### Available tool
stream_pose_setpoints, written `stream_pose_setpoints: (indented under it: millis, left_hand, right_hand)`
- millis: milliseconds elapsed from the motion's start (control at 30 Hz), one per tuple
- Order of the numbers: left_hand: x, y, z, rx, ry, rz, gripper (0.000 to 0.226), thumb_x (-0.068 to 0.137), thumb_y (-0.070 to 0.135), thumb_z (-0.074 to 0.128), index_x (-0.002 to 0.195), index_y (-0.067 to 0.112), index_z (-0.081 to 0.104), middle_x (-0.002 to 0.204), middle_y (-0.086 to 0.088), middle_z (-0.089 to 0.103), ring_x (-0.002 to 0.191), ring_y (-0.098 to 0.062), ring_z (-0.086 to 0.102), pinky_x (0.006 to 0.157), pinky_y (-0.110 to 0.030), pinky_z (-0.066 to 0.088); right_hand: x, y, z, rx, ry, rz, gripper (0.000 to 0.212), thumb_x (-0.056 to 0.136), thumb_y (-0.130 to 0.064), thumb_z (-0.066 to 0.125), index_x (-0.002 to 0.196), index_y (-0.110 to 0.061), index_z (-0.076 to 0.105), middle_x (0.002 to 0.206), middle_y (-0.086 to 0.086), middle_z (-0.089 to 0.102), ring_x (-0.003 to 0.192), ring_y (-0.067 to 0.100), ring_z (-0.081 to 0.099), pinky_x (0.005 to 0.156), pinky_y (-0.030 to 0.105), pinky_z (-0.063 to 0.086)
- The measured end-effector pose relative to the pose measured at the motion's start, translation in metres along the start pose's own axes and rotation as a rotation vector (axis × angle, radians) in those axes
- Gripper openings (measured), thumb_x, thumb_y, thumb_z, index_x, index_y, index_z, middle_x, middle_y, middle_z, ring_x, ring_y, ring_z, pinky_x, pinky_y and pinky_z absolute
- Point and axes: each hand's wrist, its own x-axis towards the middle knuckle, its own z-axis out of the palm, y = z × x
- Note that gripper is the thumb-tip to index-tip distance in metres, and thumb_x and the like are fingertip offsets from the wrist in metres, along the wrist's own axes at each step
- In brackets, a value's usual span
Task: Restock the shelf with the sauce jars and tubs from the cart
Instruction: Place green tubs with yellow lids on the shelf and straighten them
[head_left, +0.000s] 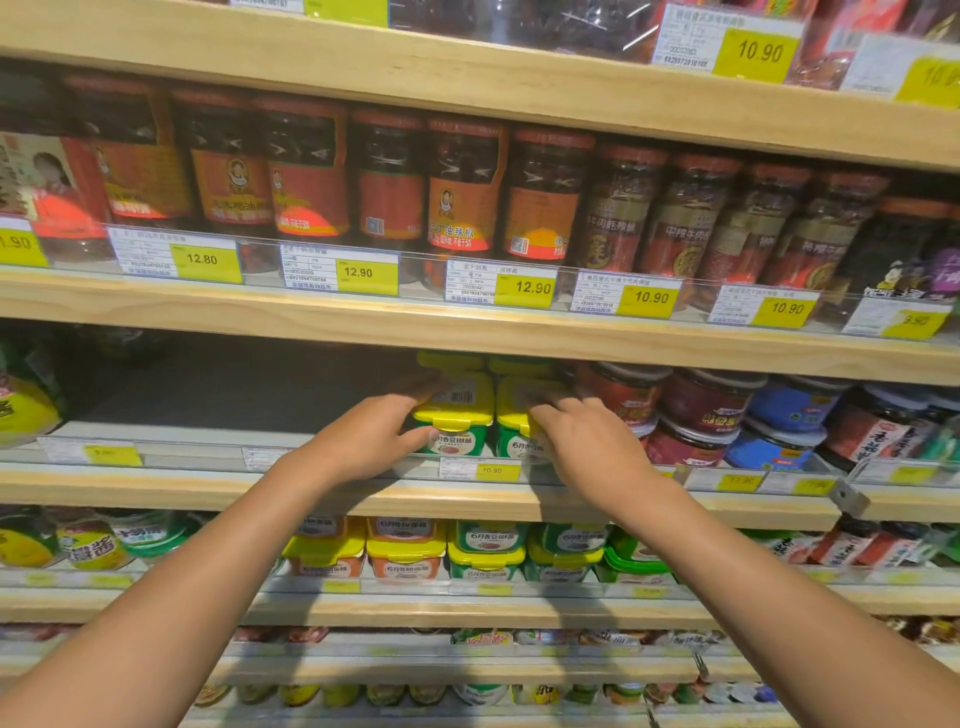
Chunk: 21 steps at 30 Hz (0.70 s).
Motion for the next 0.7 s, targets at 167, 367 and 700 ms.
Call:
stream_pose_setpoints:
  millis: [167,367,700]
  left_hand:
    - [-0.009,0.010,0.003,0.057,0.056,-0.006,0.038,0.098,0.047,0.057,0.122,0.017,0.061,0.085,0.011,0.054,0.081,-0.009,0.054,0.064,-0.029,0.041]
    - [-0.037,0.030,0.028,0.242,0.354,0.024,0.052,0.100,0.048,0.049,0.144,0.021,0.043,0.124,-0.006,0.048,0.121,-0.028,0.043,0.100,-0.046,0.045]
    - [-0.059,0.181,0.146,0.363,0.369,0.298,0.063,0.097,0.050,0.048,0.153,0.023,0.039,0.166,-0.010,0.020,0.155,-0.034,0.010,0.120,-0.059,0.024]
  right_hand:
    - [-0.007,0.004,-0.003,0.071,-0.020,-0.017,0.032,0.092,-0.016,0.058,0.124,-0.016,0.057,0.108,0.007,0.063,0.093,0.031,0.056,0.076,0.040,0.049]
    - [-0.048,0.017,-0.006,0.228,0.079,-0.023,0.052,0.095,-0.037,0.051,0.144,-0.021,0.043,0.143,0.004,0.043,0.133,0.025,0.036,0.105,0.041,0.044]
    - [-0.212,0.132,0.012,0.189,0.082,0.130,0.057,0.087,-0.041,0.060,0.141,-0.028,0.048,0.156,0.002,0.034,0.144,0.025,0.030,0.117,0.044,0.027]
